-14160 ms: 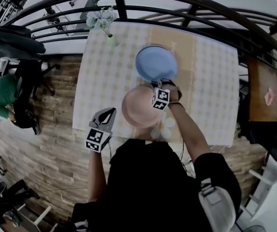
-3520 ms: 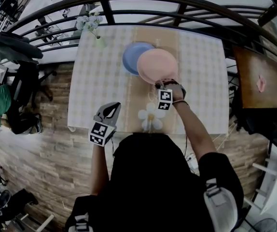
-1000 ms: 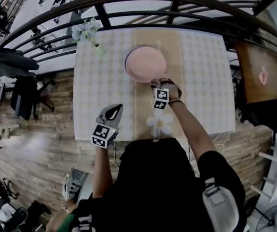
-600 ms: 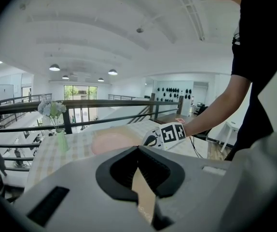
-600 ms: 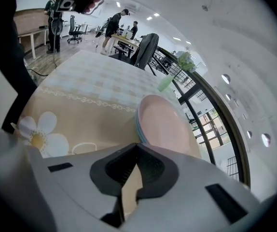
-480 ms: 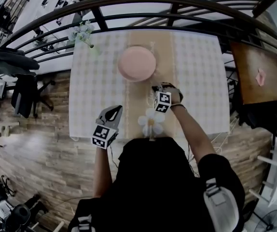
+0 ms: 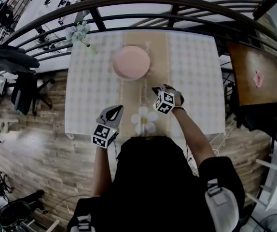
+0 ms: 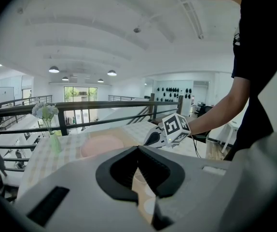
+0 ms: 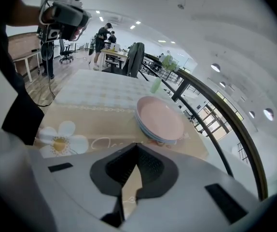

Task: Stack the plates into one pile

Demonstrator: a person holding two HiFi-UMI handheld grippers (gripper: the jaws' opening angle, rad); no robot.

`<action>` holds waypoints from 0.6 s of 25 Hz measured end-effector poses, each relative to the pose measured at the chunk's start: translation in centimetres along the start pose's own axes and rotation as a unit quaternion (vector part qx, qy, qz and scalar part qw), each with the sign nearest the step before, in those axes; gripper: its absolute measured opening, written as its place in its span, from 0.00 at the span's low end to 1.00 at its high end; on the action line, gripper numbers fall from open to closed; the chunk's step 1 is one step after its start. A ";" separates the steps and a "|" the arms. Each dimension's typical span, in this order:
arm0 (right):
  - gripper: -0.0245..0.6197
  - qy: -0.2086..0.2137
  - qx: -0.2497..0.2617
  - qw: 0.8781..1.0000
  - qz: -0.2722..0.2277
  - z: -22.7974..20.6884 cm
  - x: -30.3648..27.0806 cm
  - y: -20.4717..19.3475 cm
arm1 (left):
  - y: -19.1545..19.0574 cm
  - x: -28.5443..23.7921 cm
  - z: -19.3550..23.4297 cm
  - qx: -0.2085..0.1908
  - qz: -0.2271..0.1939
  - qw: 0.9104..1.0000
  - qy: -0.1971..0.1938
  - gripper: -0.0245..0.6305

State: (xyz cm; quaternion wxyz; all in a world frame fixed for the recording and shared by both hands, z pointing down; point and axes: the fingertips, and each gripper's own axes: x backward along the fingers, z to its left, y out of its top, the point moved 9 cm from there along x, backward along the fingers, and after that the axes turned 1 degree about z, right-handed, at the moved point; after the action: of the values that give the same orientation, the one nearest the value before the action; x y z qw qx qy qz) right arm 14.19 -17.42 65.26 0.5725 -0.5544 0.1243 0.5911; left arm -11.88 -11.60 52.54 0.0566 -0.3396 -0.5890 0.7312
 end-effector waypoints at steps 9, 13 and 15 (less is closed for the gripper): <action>0.03 -0.003 -0.052 0.996 -0.078 -0.4 3.9 -2.2 | 0.3 -1.0 -2.6 -0.001 0.004 1.000 0.006 0.04; 0.03 -0.003 -0.074 0.991 -0.111 -0.5 6.2 -2.6 | 0.6 -1.5 -3.9 -0.002 0.006 1.000 0.006 0.04; 0.03 -0.002 -0.080 0.988 -0.131 -0.5 7.4 -2.6 | 0.7 -1.8 -4.5 -0.002 0.009 1.000 0.005 0.04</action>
State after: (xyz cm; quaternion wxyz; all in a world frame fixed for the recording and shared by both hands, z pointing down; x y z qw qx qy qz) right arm 18.57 -13.02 60.49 0.5993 -0.6087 0.0021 0.5199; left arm -7.74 -9.00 52.35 0.0525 -0.3485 -0.5875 0.7285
